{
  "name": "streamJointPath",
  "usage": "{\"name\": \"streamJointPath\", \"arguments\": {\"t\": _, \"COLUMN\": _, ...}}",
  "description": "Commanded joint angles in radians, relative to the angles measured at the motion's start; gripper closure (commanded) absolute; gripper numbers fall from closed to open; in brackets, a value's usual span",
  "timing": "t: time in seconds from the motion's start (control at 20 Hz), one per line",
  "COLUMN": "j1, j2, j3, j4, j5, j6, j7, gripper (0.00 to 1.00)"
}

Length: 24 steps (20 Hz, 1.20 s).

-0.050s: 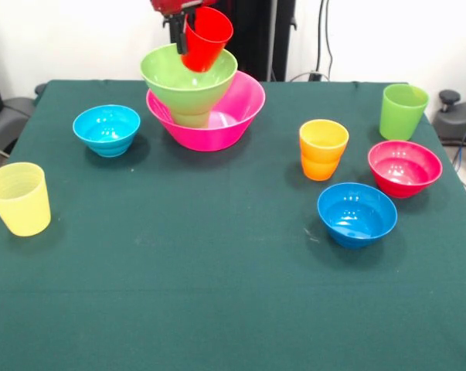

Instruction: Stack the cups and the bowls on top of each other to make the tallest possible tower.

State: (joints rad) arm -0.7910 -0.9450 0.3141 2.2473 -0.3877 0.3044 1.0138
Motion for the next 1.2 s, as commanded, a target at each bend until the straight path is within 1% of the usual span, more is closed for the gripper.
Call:
{"name": "streamJointPath", "arguments": {"t": 0.05, "j1": -0.022, "j2": 0.129, "j3": -0.022, "j4": 0.003, "j5": -0.092, "j6": -0.073, "j7": 0.119, "gripper": 1.00}}
{"name": "streamJointPath", "arguments": {"t": 0.15, "j1": -0.025, "j2": 0.139, "j3": -0.027, "j4": -0.001, "j5": -0.101, "j6": -0.086, "j7": 0.122, "gripper": 1.00}}
{"name": "streamJointPath", "arguments": {"t": 0.25, "j1": -0.020, "j2": 0.131, "j3": -0.029, "j4": -0.004, "j5": -0.098, "j6": -0.076, "j7": 0.127, "gripper": 1.00}}
{"name": "streamJointPath", "arguments": {"t": 0.5, "j1": -0.008, "j2": 0.096, "j3": -0.017, "j4": -0.003, "j5": -0.077, "j6": -0.026, "j7": 0.128, "gripper": 1.00}}
{"name": "streamJointPath", "arguments": {"t": 0.8, "j1": -0.007, "j2": 0.113, "j3": -0.024, "j4": 0.000, "j5": -0.087, "j6": -0.049, "j7": 0.132, "gripper": 1.00}}
{"name": "streamJointPath", "arguments": {"t": 0.95, "j1": 0.012, "j2": 0.117, "j3": -0.043, "j4": -0.009, "j5": -0.091, "j6": -0.038, "j7": 0.138, "gripper": 1.00}}
{"name": "streamJointPath", "arguments": {"t": 1.2, "j1": 0.011, "j2": 0.118, "j3": -0.040, "j4": -0.010, "j5": -0.075, "j6": -0.029, "j7": 0.136, "gripper": 1.00}}
